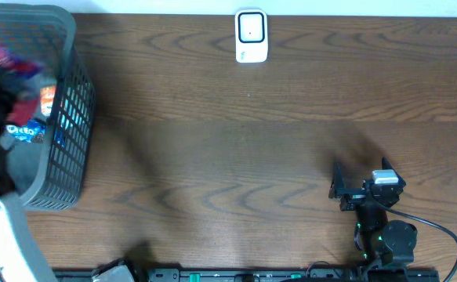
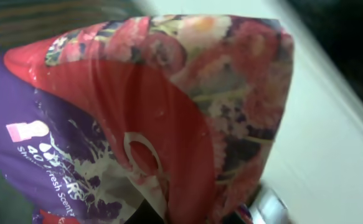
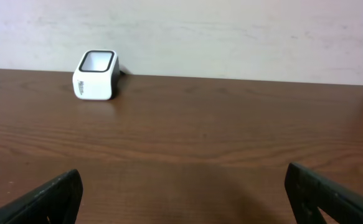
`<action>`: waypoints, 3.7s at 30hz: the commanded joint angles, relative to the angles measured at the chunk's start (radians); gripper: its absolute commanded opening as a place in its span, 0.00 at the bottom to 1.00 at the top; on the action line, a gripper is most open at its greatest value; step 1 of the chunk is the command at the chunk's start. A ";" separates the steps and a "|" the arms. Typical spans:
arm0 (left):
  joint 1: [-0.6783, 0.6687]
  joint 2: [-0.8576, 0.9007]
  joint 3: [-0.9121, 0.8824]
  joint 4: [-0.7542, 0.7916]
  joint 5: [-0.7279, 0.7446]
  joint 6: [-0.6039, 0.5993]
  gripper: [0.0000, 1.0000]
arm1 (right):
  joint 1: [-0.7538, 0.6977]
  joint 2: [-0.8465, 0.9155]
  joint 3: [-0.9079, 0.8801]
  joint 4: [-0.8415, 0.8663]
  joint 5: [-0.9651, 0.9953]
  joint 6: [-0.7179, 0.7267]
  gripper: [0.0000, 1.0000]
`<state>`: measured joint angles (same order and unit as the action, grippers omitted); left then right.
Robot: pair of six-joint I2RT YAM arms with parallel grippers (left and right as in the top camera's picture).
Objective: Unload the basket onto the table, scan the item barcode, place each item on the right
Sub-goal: 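Carry the floral pack toward the scanner and drop it on the table, then reach the left gripper into the basket and grasp the blue Oreo pack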
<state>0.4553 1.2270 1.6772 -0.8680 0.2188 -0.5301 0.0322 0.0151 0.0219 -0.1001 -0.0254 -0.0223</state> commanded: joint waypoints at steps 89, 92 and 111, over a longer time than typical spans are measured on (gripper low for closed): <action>0.220 0.832 0.095 -0.191 -0.279 -0.116 0.88 | -0.006 -0.004 -0.004 0.000 0.008 0.006 0.99; 0.170 0.832 0.095 -0.144 -0.280 -0.068 0.88 | -0.006 -0.004 -0.004 0.000 0.008 0.006 0.99; 0.107 0.984 0.087 -0.151 -0.343 -0.106 0.70 | -0.006 -0.004 -0.004 0.000 0.008 0.006 0.99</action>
<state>0.5610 2.1788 1.7737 -1.0134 -0.0959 -0.6537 0.0322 0.0151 0.0219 -0.1001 -0.0250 -0.0219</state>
